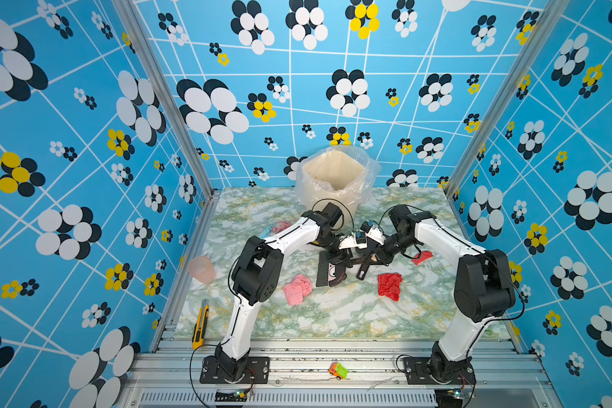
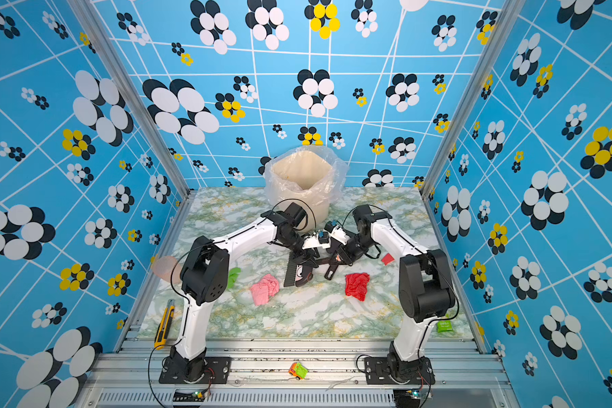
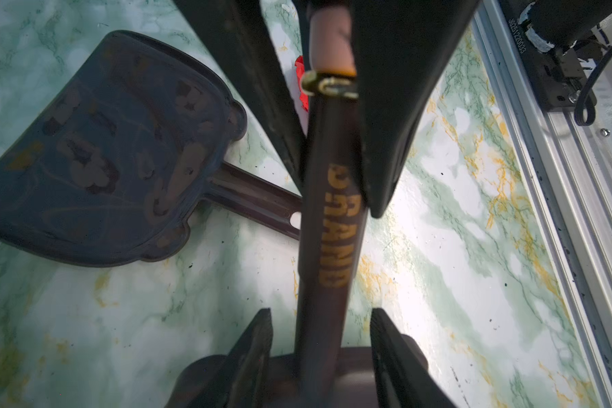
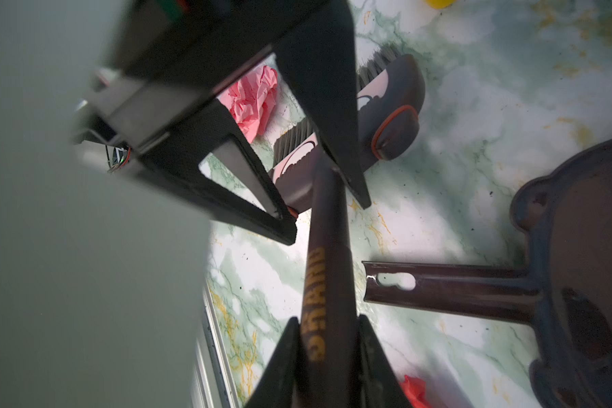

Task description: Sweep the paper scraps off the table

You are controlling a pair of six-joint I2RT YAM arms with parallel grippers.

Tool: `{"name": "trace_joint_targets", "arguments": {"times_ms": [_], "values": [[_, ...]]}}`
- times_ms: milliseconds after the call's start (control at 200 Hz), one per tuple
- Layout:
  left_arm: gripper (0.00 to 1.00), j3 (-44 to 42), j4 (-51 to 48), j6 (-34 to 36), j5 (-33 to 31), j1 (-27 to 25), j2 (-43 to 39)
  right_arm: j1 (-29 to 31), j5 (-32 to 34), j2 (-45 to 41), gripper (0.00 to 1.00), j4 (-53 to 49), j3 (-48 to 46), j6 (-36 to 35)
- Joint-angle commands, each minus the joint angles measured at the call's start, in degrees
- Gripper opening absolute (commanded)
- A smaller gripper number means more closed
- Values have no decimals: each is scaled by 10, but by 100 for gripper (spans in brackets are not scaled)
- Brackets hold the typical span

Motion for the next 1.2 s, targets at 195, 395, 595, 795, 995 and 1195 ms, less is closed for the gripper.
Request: {"name": "trace_joint_targets", "arguments": {"times_ms": [195,395,595,795,995,1195], "values": [[50,-54,76,-13,-52,-15,-31,3,15,6,0,-7,2,8],[50,-95,141,-29,-66,-17,-42,3,14,6,0,-5,2,9],[38,-105,149,-30,-70,-18,-42,2,11,7,0,-5,4,9],[15,-99,139,-22,-66,-17,-42,3,6,7,0,-5,6,8],[4,-90,118,-7,-49,-14,-41,3,14,2,0,1,5,5],[2,-59,45,17,-29,-9,-39,2,29,-9,21,-13,12,-29]]}}
